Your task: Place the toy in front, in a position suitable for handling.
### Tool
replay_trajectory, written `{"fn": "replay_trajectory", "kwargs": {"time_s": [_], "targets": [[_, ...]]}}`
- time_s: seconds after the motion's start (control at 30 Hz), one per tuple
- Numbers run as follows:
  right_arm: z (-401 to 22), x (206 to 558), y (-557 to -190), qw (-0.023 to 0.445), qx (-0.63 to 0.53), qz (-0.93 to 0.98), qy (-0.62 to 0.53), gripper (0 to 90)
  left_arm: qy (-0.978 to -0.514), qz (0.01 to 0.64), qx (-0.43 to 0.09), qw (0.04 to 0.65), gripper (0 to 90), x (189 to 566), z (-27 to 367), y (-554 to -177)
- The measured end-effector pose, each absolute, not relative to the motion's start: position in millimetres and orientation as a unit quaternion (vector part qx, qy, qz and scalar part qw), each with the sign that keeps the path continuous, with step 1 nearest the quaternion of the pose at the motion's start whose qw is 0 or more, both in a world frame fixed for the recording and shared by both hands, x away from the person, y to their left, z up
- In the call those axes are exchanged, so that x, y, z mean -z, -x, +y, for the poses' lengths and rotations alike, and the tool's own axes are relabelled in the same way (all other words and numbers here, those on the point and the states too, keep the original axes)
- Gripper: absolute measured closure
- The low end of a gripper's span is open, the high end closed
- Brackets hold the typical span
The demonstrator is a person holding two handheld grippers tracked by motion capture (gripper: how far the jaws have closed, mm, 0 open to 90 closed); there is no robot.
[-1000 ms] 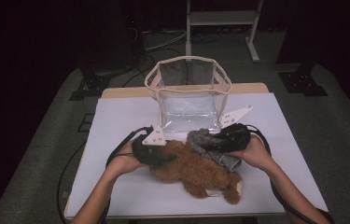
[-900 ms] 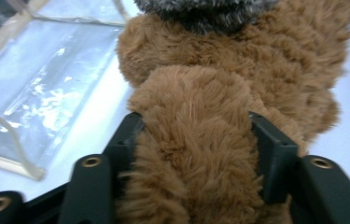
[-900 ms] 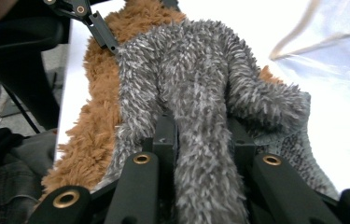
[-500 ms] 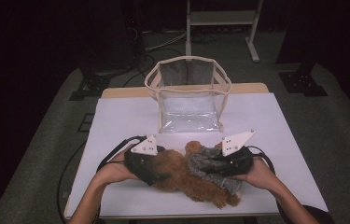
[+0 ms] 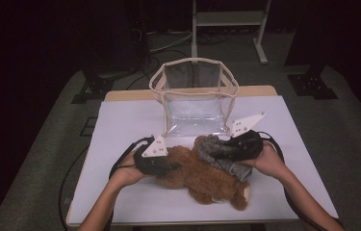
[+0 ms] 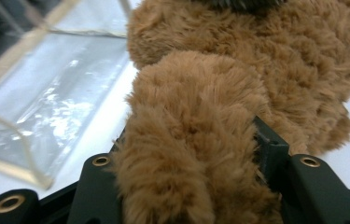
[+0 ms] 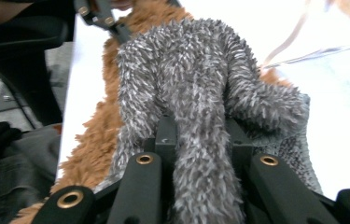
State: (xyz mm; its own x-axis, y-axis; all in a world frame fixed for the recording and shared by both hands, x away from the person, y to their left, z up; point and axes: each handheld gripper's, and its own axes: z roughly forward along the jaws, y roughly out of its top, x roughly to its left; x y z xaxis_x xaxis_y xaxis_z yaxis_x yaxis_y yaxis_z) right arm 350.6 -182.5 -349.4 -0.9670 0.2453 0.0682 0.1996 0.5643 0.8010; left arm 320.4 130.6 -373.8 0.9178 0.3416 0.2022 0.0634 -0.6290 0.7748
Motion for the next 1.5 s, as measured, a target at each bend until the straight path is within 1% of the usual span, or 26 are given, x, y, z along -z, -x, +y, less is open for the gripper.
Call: {"fn": "replay_trajectory", "kwargs": {"time_s": [0.17,0.23,0.33,0.47,0.5,0.6,0.7,0.8,0.83,0.87,0.9,0.97,1.0,1.07,1.13,1.2,1.33,1.5], "targets": [[-178.3,334.0,-366.6,0.04,-0.449,0.882,-0.134,72.4,-0.864,0.162,-0.209,0.429,50.6,374.4,142.8,-325.1],[-173.4,334.6,-372.0,0.042,-0.445,0.884,-0.134,72.3,-0.861,0.171,-0.203,0.433,50.1,377.2,146.7,-325.7],[-166.0,343.7,-375.7,0.033,-0.434,0.89,-0.135,72.1,-0.863,0.158,-0.191,0.44,47.2,379.0,151.9,-318.7],[-158.8,364.5,-371.8,-0.004,-0.432,0.892,-0.134,72.4,-0.875,0.144,-0.164,0.433,40.4,379.8,159.0,-309.2],[-157.7,367.1,-367.2,-0.006,-0.434,0.892,-0.128,72.7,-0.878,0.14,-0.153,0.432,36.9,379.8,160.4,-308.5],[-156.2,370.2,-348.2,-0.002,-0.438,0.893,-0.105,73.7,-0.884,0.12,-0.129,0.432,30.2,374.5,164.7,-307.6],[-157.6,373.9,-331.5,-0.002,-0.445,0.89,-0.094,74.2,-0.887,0.11,-0.108,0.435,21.0,369.1,164.6,-309.1],[-159.1,376.5,-318.4,-0.001,-0.45,0.889,-0.083,74.3,-0.894,0.101,-0.07,0.43,16.4,368.8,160.2,-312.2],[-159.3,376.6,-315.1,0.001,-0.45,0.889,-0.081,74.3,-0.9,0.097,-0.071,0.42,14.7,370.9,157.6,-312.7],[-159.3,376.2,-312.2,0.001,-0.45,0.889,-0.079,74.3,-0.905,0.091,-0.082,0.407,16.3,373.3,155.3,-312.2],[-159.3,375.5,-310.0,0.004,-0.449,0.89,-0.076,74.2,-0.909,0.083,-0.091,0.399,22.6,375.8,153.6,-311.1],[-159.6,371.0,-307.3,0.01,-0.441,0.895,-0.067,74.1,-0.906,0.08,-0.094,0.405,34.0,378.9,151.6,-309.8],[-160.9,364.6,-307.9,0.019,-0.438,0.896,-0.066,74.1,-0.906,0.078,-0.096,0.406,38.0,381.0,149.6,-309.8],[-164.5,353.0,-313.8,0.029,-0.44,0.895,-0.069,74.2,-0.905,0.07,-0.097,0.407,42.3,383.0,144.8,-309.6],[-166.6,345.3,-321.7,0.037,-0.441,0.894,-0.075,74.2,-0.907,0.058,-0.095,0.406,43.8,383.2,138.3,-309.0],[-167.8,341.4,-326.6,0.033,-0.444,0.892,-0.079,74.2,-0.909,0.043,-0.1,0.403,43.9,382.5,131.8,-308.3],[-174.0,347.0,-325.8,0.034,-0.424,0.901,-0.084,73.9,-0.906,0.033,-0.096,0.41,43.8,383.8,121.7,-308.5],[-212.5,353.8,-325.6,0.034,-0.43,0.893,-0.124,73.8,-0.908,0.031,-0.094,0.407,43.3,381.8,117.0,-307.5]]}}
